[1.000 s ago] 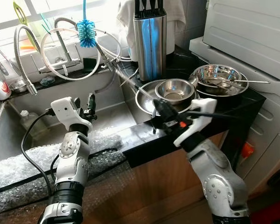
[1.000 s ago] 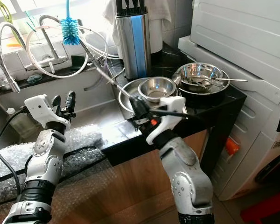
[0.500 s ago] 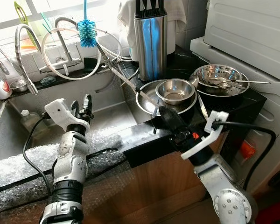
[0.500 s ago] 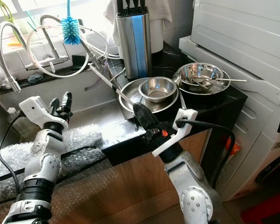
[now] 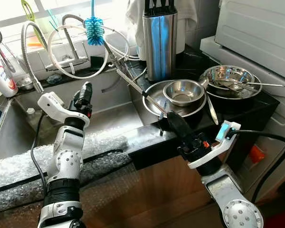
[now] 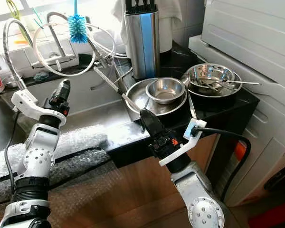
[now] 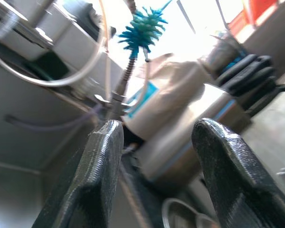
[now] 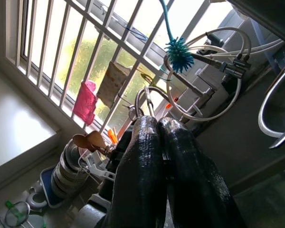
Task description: Kitchen organization
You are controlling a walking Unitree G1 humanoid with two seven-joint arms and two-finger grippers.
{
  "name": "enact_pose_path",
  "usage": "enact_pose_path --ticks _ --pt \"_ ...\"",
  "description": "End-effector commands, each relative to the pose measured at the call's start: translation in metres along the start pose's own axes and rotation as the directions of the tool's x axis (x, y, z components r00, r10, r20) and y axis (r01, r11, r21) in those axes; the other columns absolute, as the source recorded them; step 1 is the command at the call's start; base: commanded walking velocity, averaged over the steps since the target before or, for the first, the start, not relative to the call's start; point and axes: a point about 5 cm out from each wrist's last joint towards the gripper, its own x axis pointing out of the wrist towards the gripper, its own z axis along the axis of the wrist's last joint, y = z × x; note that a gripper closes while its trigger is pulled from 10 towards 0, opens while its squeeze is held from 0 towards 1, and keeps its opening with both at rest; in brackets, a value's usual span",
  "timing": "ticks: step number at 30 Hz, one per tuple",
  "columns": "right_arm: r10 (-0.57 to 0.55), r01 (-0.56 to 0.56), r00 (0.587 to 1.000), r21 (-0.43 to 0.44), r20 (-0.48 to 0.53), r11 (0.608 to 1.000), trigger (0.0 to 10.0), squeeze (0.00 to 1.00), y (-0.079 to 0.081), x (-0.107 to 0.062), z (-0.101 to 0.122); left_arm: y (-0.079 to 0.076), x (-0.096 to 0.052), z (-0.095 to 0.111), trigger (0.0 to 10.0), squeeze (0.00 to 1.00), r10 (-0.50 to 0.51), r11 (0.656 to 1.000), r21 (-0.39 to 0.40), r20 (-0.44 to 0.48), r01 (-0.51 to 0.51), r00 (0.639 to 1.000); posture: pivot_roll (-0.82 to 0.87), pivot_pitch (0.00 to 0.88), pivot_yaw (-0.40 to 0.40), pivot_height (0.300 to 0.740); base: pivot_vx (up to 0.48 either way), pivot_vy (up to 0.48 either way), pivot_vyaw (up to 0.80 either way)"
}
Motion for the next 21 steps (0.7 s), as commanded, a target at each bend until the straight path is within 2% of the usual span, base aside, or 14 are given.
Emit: enact_pose_path --ticks 1,4,11,13,15,17,19,21 --pt "0.042 -0.042 0.999 0.002 0.017 0.999 10.0 0.0 0.008 0.003 0.002 -0.002 -0.002 0.007 10.0 0.0 -0.023 0.999 -0.027 0.015 0.024 1.0 -0.11 0.0 0.135 0.74 0.0 0.0 0.0" --pt "0.03 -0.031 0.999 0.012 0.018 0.999 10.0 0.0 0.005 0.002 0.001 0.0 -0.007 0.006 10.0 0.0 -0.036 0.996 -0.078 0.0 0.036 0.999 -0.11 0.0 0.136 0.74 0.0 0.0 0.0" --pt "0.011 -0.012 1.0 0.027 0.023 1.0 10.0 0.0 0.002 0.0 0.0 0.002 -0.008 0.008 10.0 0.0 -0.061 0.993 -0.102 -0.025 0.058 0.998 -0.1 0.0 0.134 0.74 0.0 0.0 0.0" --pt "0.011 -0.011 1.0 0.029 0.022 1.0 10.0 0.0 0.002 0.0 -0.001 0.002 -0.006 0.009 10.0 0.0 -0.089 0.995 -0.05 -0.065 0.085 0.994 -0.1 0.0 0.135 0.74 0.0 0.0 0.0" --pt "0.015 -0.015 1.0 0.029 0.012 0.999 10.0 0.0 0.002 0.001 -0.003 0.0 0.0 0.011 10.0 0.0 -0.131 0.989 0.053 -0.13 0.139 0.983 -0.1 0.0 0.141 0.74 0.0 0.0 0.0" --pt "0.016 -0.017 1.0 0.027 0.008 0.999 10.0 0.0 0.001 0.001 -0.003 -0.002 0.003 0.012 10.0 0.0 -0.15 0.984 0.078 -0.145 0.162 0.978 -0.1 0.0 0.142 0.74 0.0 0.0 0.0" --pt "0.016 -0.016 1.0 0.026 0.006 1.0 10.0 0.0 0.001 0.001 -0.005 -0.008 0.01 0.013 10.0 0.0 -0.204 0.96 0.153 -0.2 0.236 0.958 -0.11 0.0 0.143 0.74 0.0 0.0 0.0" --pt "0.017 -0.017 1.0 0.027 0.007 1.0 10.0 0.0 0.001 0.001 -0.005 -0.01 0.011 0.012 10.0 0.0 -0.223 0.953 0.157 -0.22 0.26 0.95 -0.11 0.0 0.144 0.74 0.0 0.0 0.0"
